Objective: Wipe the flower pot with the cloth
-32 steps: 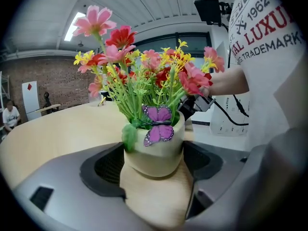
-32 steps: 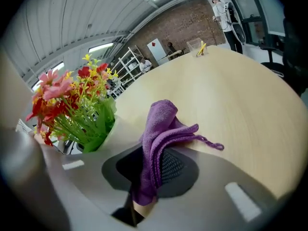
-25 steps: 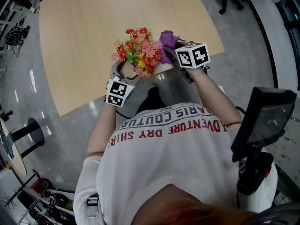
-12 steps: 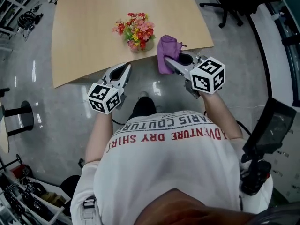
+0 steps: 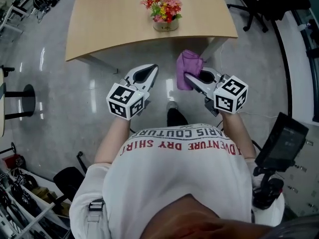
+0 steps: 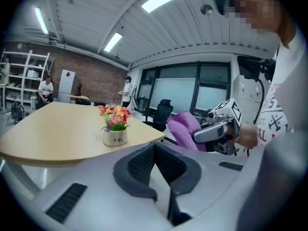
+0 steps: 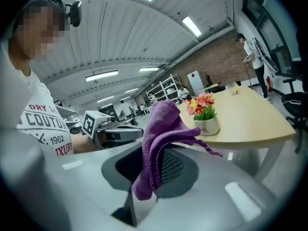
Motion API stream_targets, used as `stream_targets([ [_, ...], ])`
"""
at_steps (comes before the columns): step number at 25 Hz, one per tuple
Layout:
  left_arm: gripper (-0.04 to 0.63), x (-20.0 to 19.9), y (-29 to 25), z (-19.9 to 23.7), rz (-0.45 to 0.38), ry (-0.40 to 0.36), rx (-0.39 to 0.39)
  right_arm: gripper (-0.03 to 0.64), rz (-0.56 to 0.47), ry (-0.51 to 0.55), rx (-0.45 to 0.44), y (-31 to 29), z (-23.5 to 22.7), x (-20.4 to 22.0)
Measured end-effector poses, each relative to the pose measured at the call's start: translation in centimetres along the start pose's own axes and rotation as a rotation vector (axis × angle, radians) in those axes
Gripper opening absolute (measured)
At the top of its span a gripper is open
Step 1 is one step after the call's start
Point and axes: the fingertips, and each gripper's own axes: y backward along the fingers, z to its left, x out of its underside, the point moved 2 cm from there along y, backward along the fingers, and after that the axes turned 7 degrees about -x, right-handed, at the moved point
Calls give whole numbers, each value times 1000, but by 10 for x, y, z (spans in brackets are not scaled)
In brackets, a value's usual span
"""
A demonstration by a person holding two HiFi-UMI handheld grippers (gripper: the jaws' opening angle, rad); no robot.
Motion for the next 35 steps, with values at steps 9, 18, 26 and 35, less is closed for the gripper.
stream_targets([
  [9, 2, 81, 199, -108, 11, -81, 2, 54, 45, 42, 47, 4, 216, 109],
  [18, 2, 98, 354, -188, 13, -74, 57, 54, -14, 49, 50, 29, 371, 144],
  [26, 2, 96, 431, -242, -31, -65, 39, 54, 2, 111, 71, 72, 455, 148],
  [35, 2, 88, 422, -337, -70, -66, 51, 52, 21, 144, 102, 165, 467, 166],
])
